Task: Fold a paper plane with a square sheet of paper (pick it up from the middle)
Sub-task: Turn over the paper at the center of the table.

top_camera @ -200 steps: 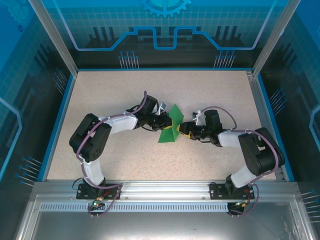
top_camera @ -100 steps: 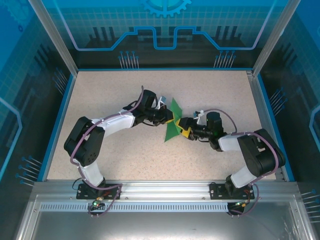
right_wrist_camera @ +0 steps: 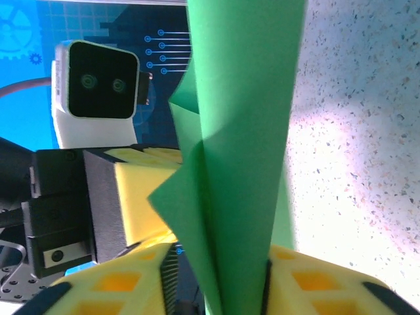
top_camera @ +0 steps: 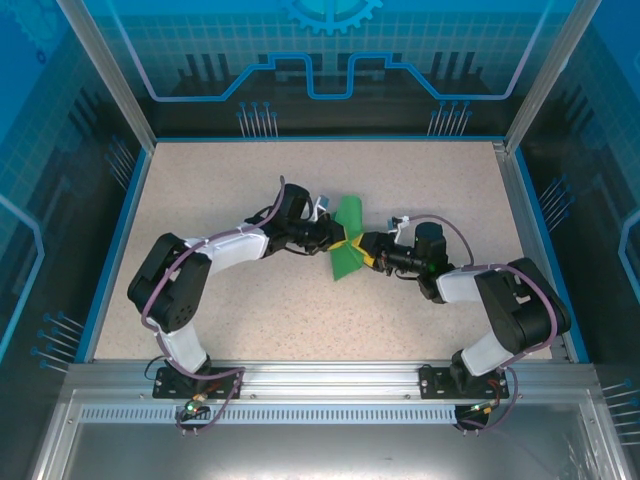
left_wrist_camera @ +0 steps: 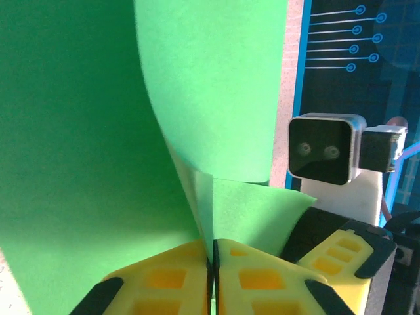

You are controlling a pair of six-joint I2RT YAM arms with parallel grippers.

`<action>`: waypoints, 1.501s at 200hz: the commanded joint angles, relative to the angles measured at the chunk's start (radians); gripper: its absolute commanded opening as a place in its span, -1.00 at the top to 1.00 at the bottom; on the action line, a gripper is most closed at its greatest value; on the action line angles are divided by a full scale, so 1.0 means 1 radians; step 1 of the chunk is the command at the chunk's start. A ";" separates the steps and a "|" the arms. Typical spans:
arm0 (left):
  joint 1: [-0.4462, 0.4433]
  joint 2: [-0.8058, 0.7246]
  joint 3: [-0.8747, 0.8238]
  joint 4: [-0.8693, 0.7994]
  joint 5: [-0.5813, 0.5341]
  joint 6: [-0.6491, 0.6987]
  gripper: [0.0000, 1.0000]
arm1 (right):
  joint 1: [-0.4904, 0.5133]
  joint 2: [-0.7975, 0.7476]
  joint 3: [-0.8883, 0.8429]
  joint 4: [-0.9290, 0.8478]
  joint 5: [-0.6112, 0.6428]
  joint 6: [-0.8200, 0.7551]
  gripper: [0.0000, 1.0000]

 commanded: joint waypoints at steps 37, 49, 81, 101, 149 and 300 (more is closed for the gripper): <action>0.015 -0.019 -0.038 0.026 0.027 -0.002 0.66 | -0.001 -0.035 -0.003 -0.056 -0.003 -0.052 0.58; 0.015 -0.017 -0.042 0.027 0.026 -0.001 0.62 | -0.003 -0.046 0.000 -0.094 0.000 -0.077 0.62; 0.015 -0.020 -0.048 0.029 0.025 -0.001 0.53 | -0.002 -0.064 0.005 -0.160 0.009 -0.119 0.74; 0.017 -0.023 -0.048 0.018 0.022 0.007 0.51 | -0.005 -0.075 0.009 -0.206 0.016 -0.151 0.80; 0.029 -0.048 -0.041 -0.043 0.008 0.048 0.14 | -0.007 -0.177 0.100 -0.648 0.124 -0.437 0.96; 0.218 -0.177 0.032 -0.387 0.011 0.276 -0.35 | 0.433 0.001 0.743 -1.951 1.370 -0.816 0.97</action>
